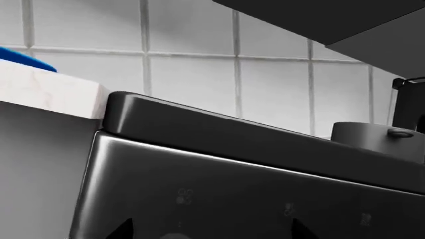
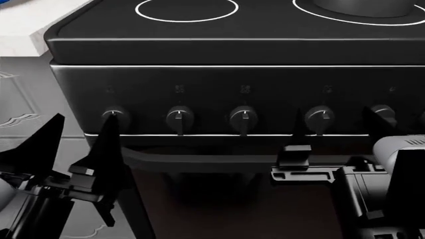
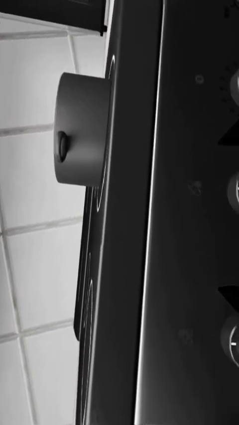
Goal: Frozen meat rests on a plate on the counter. Retrieve the meat and place it in a pot on a burner. Then turn the burner on.
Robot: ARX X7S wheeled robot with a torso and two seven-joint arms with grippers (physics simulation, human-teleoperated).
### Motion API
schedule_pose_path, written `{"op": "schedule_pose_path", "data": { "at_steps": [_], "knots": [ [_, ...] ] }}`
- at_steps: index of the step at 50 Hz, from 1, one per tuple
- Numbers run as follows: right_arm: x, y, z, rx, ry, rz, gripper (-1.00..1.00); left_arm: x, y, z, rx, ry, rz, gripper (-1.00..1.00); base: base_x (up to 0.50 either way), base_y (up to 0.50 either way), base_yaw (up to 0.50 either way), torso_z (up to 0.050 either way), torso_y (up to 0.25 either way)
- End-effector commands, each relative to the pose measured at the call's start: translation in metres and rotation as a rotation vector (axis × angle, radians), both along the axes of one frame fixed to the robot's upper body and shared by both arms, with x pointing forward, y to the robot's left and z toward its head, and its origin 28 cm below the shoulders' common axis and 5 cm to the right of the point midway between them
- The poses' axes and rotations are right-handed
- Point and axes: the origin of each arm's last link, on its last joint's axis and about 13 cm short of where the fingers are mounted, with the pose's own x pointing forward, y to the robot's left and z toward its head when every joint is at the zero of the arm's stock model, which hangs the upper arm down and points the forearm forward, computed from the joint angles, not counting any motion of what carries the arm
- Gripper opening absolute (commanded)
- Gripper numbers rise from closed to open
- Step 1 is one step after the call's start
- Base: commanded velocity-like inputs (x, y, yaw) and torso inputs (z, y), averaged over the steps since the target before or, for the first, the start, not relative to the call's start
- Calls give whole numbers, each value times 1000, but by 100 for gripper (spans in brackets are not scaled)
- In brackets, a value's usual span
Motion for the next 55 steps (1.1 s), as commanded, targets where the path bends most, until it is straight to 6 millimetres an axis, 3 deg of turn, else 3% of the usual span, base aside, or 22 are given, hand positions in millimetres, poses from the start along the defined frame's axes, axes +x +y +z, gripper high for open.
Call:
{"op": "schedule_pose_path", "data": {
  "at_steps": [1,12,26,55],
  "knots": [
    [0,-3,6,-2,24,-6,100,0,2,-4,-34,-9,-14,100,0,0,0,0,0],
    [-4,-4,17,27,124,-10,100,5,7,-13,-64,-16,38,100,0,0,0,0,0],
    [3,0,10,77,220,-32,100,3,9,-12,-89,-26,52,100,0,0,0,0,0],
    [16,2,-3,62,224,-49,100,2,10,-12,-101,-23,57,100,0,0,0,0,0]
  ]
}}
